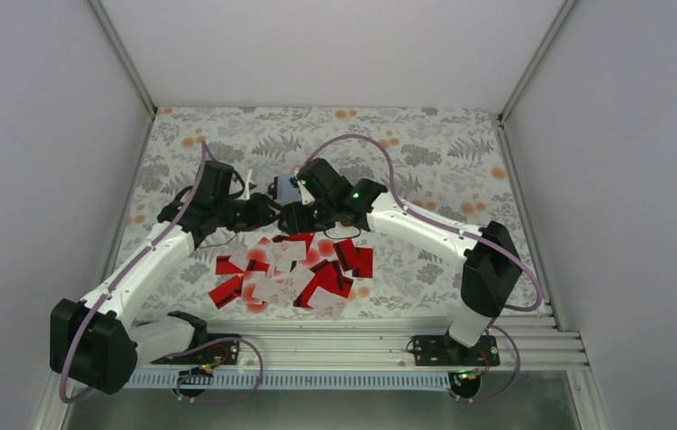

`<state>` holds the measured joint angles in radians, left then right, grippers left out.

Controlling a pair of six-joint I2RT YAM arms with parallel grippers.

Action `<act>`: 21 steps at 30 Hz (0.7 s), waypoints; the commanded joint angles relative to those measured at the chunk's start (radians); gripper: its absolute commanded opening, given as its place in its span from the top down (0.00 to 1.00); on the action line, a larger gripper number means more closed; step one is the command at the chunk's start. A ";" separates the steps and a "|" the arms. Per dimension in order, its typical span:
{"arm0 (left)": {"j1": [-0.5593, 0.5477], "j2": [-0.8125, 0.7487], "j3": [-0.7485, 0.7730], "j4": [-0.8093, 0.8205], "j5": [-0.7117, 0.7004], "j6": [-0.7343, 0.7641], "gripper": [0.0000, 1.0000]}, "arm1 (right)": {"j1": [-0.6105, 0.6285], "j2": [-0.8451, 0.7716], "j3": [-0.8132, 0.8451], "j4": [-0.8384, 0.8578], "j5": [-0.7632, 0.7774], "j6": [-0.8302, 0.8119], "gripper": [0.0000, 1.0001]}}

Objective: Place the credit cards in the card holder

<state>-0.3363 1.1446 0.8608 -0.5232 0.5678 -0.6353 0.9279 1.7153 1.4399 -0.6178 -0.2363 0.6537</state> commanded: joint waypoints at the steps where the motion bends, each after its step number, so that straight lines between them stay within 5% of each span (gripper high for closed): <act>1: 0.001 0.008 0.035 0.019 0.001 -0.021 0.76 | -0.004 -0.045 0.039 0.028 0.005 0.003 0.47; 10: 0.001 0.011 0.040 0.031 0.001 -0.037 0.97 | -0.004 -0.045 0.035 0.042 0.006 0.010 0.46; 17: 0.001 0.025 0.091 -0.005 -0.026 -0.022 0.98 | -0.008 -0.046 0.071 -0.026 0.085 0.017 0.06; 21: 0.002 0.067 0.146 -0.032 -0.053 0.028 0.98 | -0.049 -0.084 0.097 -0.077 0.133 -0.008 0.02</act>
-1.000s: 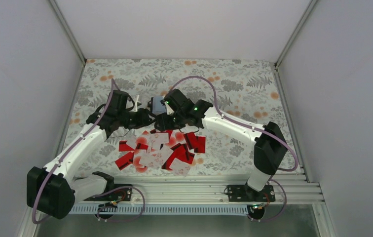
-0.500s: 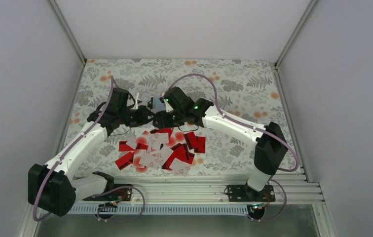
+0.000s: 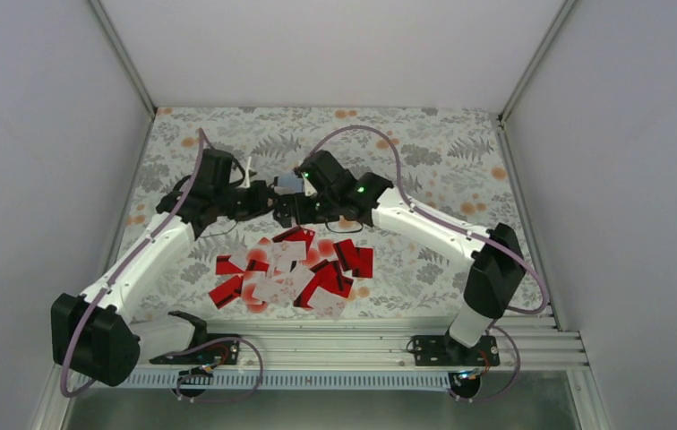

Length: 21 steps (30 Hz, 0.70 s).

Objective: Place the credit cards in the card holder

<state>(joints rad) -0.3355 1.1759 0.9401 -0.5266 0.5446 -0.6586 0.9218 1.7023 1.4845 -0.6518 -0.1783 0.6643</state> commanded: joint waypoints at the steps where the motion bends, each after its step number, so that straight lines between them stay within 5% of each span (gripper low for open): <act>1: 0.001 0.056 0.087 -0.044 -0.041 0.066 0.97 | -0.061 -0.078 0.050 -0.049 0.074 -0.025 0.02; 12: 0.002 0.390 0.320 -0.086 -0.135 0.188 0.98 | -0.333 -0.048 -0.001 -0.020 -0.124 -0.242 0.03; 21: 0.023 0.591 0.445 -0.052 -0.096 0.173 0.98 | -0.446 0.155 0.066 0.003 -0.331 -0.250 0.08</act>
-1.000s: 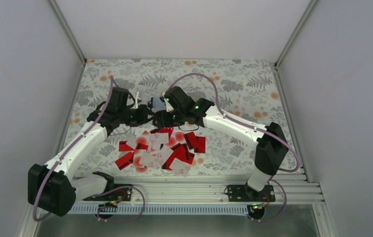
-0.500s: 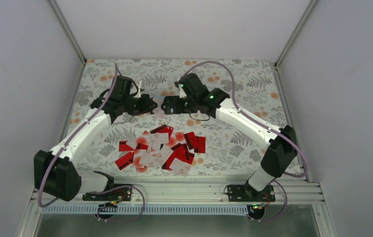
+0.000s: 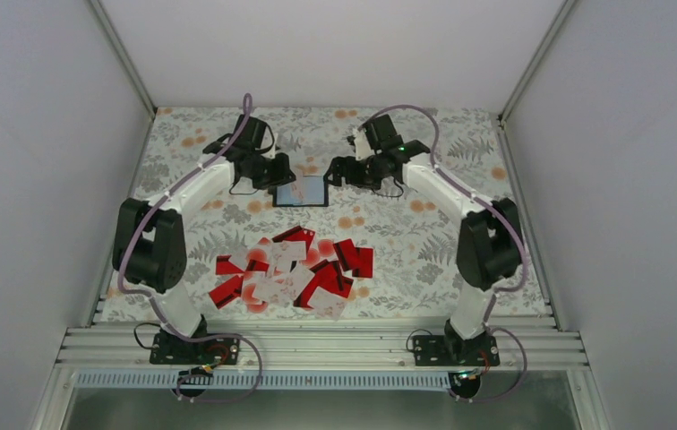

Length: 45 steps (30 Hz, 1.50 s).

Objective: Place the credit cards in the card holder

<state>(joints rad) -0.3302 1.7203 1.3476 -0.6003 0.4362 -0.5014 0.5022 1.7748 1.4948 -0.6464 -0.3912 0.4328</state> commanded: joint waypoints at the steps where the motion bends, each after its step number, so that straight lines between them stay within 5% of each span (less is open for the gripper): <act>1: 0.025 0.066 0.040 0.037 0.018 0.025 0.98 | -0.032 0.111 0.076 -0.011 -0.125 -0.019 0.09; 17: 0.128 0.288 0.093 0.190 0.216 0.186 0.98 | -0.077 0.359 0.186 0.076 -0.224 0.089 0.48; 45: 0.130 0.387 0.080 0.268 0.248 0.108 0.98 | -0.096 0.550 0.260 0.099 -0.333 0.096 0.58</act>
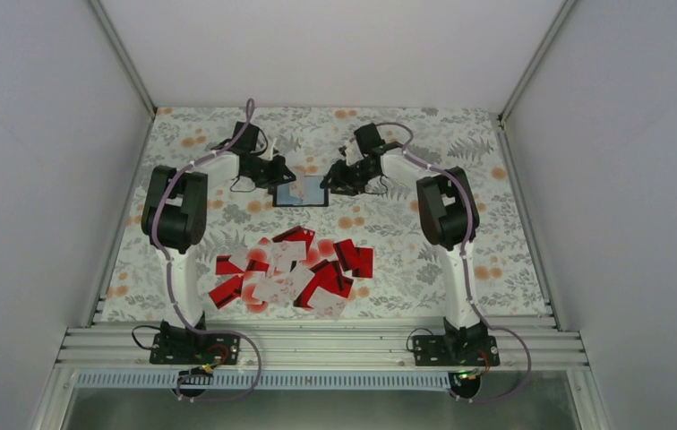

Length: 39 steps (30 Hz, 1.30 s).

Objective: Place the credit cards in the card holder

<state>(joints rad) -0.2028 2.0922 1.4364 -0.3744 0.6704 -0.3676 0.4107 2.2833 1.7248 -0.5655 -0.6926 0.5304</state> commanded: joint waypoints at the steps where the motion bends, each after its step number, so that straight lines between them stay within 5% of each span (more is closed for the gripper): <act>1: 0.003 0.016 -0.015 0.044 0.013 -0.032 0.98 | -0.004 0.049 0.029 0.016 -0.038 0.000 0.59; 39: -0.008 0.095 -0.018 0.102 0.119 -0.111 0.98 | -0.003 0.066 -0.129 0.093 -0.071 0.034 0.67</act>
<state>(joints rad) -0.2001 2.1368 1.3758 -0.2569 0.7582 -0.5091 0.3985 2.3211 1.6356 -0.4084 -0.8127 0.5785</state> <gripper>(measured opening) 0.028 0.332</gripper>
